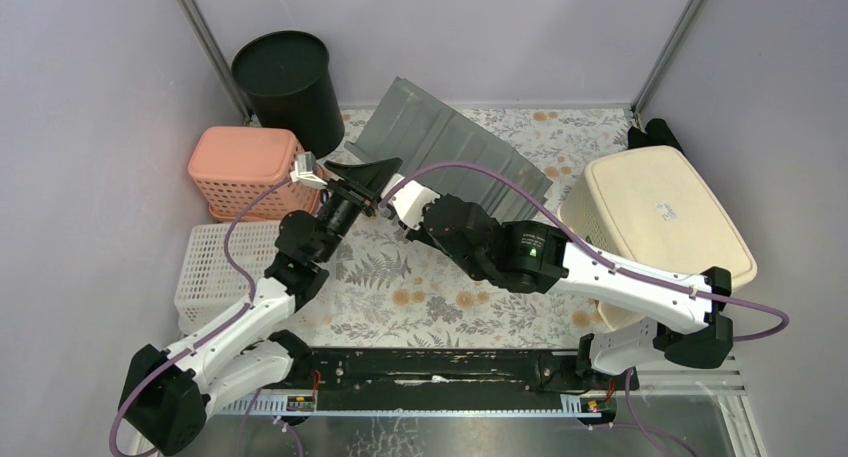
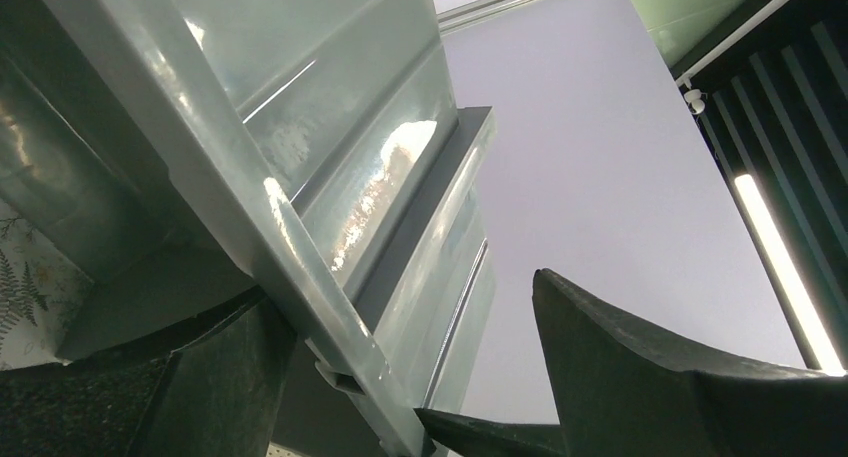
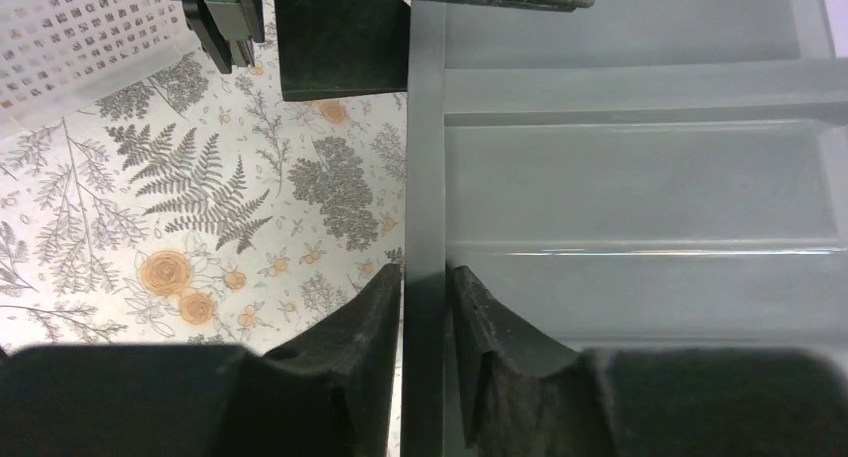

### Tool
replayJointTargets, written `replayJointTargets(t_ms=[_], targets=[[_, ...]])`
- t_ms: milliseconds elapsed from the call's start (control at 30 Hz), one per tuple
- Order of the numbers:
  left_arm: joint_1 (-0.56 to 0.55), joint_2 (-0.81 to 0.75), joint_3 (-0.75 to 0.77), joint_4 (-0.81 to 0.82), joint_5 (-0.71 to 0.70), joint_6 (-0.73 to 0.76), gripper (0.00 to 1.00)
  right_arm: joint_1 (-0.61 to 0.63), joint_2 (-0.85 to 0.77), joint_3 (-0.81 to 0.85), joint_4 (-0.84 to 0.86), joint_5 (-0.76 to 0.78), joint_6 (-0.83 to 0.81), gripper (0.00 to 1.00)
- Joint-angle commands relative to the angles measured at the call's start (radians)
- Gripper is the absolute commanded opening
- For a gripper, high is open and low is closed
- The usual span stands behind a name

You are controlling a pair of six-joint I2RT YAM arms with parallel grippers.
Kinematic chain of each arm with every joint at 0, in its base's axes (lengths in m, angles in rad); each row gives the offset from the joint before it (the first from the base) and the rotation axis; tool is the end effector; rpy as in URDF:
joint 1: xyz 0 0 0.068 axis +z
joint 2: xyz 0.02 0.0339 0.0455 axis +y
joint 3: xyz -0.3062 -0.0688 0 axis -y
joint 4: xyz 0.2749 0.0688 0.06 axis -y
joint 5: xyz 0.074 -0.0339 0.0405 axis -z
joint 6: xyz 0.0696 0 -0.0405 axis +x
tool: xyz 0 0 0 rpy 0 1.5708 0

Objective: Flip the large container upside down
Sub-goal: Turn the container upside down at the center of the board.

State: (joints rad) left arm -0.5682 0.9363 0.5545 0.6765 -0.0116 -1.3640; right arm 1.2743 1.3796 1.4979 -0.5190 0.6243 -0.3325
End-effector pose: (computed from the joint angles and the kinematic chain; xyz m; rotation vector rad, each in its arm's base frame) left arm 0.2140 -0.1357 0.3551 -0.5788 1.3474 -1.6221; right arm 0.1405 0.3208 0.4553 -1.0575 1.5699 0.0240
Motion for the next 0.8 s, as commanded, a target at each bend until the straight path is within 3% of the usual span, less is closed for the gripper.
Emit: replayJointTargets(t_ms=[0,67,233,500,767], targets=[[0.005,0.005,-0.019,0.100,-0.007,-0.006,0.90,-0.006,0.008,0.019,0.022,0.005,0.035,0.41],[0.005,0.003,-0.024,0.099,-0.005,-0.003,0.90,-0.006,0.010,0.020,0.018,0.008,0.042,0.53],[0.005,0.002,-0.036,0.091,-0.001,0.000,0.90,-0.006,0.004,0.029,0.011,0.011,0.067,0.66],[0.008,0.013,-0.035,0.044,0.014,0.005,0.90,-0.006,-0.051,0.066,0.019,-0.038,0.128,0.76],[0.009,-0.021,0.017,-0.197,-0.004,0.036,0.90,-0.006,-0.103,0.080,-0.010,-0.064,0.191,0.79]])
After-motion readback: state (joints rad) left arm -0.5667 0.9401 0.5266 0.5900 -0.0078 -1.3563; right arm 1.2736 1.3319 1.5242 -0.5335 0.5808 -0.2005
